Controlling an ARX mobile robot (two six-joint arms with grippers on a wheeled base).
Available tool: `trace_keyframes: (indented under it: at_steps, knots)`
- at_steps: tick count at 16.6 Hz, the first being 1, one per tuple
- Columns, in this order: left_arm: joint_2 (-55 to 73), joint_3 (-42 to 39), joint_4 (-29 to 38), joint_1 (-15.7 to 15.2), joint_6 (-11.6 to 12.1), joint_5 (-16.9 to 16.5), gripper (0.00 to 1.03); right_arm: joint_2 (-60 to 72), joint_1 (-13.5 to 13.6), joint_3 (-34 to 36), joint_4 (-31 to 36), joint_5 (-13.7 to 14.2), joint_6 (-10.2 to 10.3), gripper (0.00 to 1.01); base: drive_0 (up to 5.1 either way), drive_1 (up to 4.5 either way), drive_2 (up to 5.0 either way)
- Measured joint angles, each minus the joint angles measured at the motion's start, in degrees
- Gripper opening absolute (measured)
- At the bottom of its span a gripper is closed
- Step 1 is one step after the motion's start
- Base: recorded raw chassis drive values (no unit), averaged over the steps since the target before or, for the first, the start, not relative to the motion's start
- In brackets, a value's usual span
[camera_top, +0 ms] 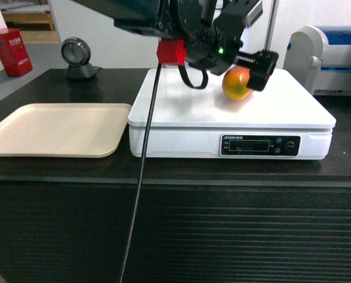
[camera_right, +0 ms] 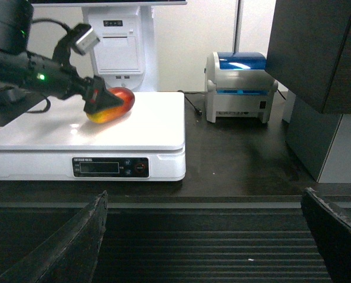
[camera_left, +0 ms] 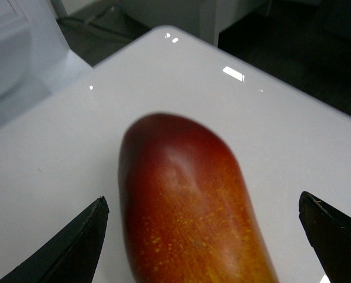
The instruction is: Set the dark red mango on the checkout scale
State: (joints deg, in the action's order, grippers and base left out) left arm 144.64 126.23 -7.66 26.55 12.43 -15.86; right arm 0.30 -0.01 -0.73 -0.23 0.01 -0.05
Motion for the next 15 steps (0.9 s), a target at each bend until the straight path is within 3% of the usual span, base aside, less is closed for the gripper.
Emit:
trace_keyframes:
  at_steps: [6,15]
  knots:
    - [-19.3,-20.1,13.7,-0.5,-1.7,-1.6,0.98,0.0,0.0,0.0,0.0,0.0,0.0,0.98,0.0,0.00,0.0]
    - [-27.6,-32.4,20.2,-2.0,-2.0,-2.2,0.98,0.0,0.0,0.0,0.0,0.0,0.0,0.98,0.0,0.00,0.0]
